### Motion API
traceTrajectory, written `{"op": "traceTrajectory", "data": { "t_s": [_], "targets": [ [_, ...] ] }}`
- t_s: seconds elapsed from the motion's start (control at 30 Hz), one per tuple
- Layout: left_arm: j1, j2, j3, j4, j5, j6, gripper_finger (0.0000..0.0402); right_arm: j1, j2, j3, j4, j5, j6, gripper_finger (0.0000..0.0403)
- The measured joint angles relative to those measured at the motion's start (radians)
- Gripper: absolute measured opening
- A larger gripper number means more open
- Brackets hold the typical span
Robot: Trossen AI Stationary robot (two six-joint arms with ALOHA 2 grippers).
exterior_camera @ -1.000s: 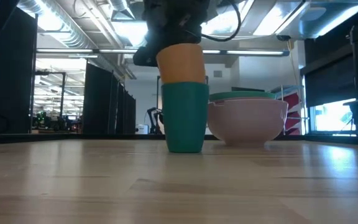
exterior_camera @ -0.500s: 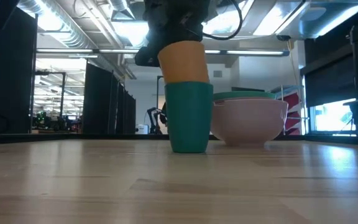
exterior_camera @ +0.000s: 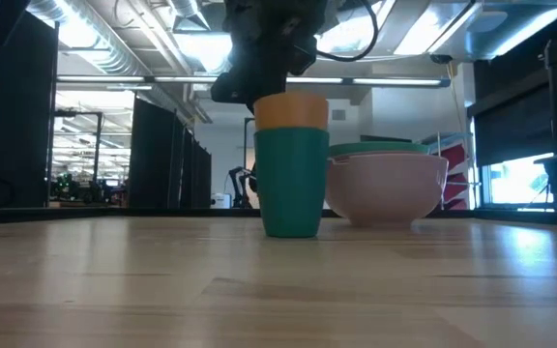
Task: Nest bowls inside each other
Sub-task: Adjust the bowls closer to the center of the table
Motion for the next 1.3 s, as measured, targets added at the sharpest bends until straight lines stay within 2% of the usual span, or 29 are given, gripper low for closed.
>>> {"op": "traceTrajectory", "data": {
  "t_s": [0.2,0.47,1.07,1.3],
  "targets": [
    [-0.004,-0.01,0.0,0.01,0.0,0.01,0.0098,0.0,0.0,0.0,0.0,0.001,0.0,0.0074],
    [-0.006,-0.119,0.0,0.032,-0.03,0.032,0.0102,0.002,-0.005,0.0,0.002,0.016,0.0,0.0074],
    [-0.038,-0.492,0.002,0.292,-0.092,0.138,0.0102,0.247,-0.228,0.002,0.212,0.089,-0.005,0.0074],
    [-0.084,-0.509,0.001,0.292,-0.092,0.169,0.0102,0.414,-0.209,0.001,0.212,0.104,0.057,0.0074]
  ]
}}
